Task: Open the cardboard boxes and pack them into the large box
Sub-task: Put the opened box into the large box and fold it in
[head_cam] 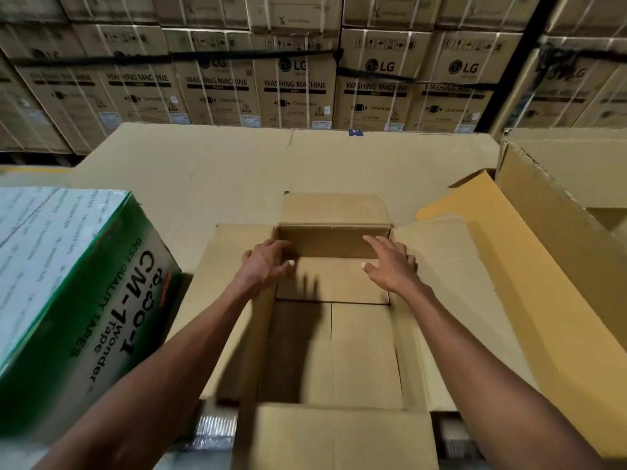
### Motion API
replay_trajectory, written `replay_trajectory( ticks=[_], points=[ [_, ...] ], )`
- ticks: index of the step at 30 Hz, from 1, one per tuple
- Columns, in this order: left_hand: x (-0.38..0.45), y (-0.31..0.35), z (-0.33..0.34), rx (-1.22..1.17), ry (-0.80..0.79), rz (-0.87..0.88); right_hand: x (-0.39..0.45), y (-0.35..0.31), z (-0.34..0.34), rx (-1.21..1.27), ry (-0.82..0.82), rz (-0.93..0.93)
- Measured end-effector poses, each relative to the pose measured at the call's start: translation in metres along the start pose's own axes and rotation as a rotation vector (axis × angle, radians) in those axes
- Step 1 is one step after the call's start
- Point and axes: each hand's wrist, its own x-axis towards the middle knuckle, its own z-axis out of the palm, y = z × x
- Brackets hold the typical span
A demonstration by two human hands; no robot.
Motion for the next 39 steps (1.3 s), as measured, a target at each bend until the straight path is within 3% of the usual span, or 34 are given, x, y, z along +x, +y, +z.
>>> replay_trajectory(
  ticks=[7,11,17,22,28,33,39],
  points=[
    [-0.099,-0.069,-0.022,0.012,0.133,-0.079,-0.105,0.030,-0.013,0.013,0.168,0.092],
    [-0.132,-0.095,-0.044,-0.082,0.106,-0.166,-0.144,0.049,-0.028,-0.030,0.243,0.149],
    [-0.153,-0.083,-0.063,-0.334,0.097,-0.142,-0.167,0.077,-0.054,0.031,0.183,0.267],
    [-0.166,-0.060,-0.082,-0.366,0.181,-0.076,-0.180,0.080,-0.077,0.261,0.179,0.127],
    [-0.160,-0.037,-0.097,-0.247,0.064,0.046,-0.184,0.065,-0.095,0.473,0.170,0.035],
    [-0.152,-0.010,-0.085,0.030,-0.034,0.089,-0.178,0.046,-0.088,0.304,0.107,0.015],
    [-0.156,0.010,-0.079,0.129,0.033,0.097,-0.173,0.034,-0.083,0.191,0.089,0.025]
  ],
)
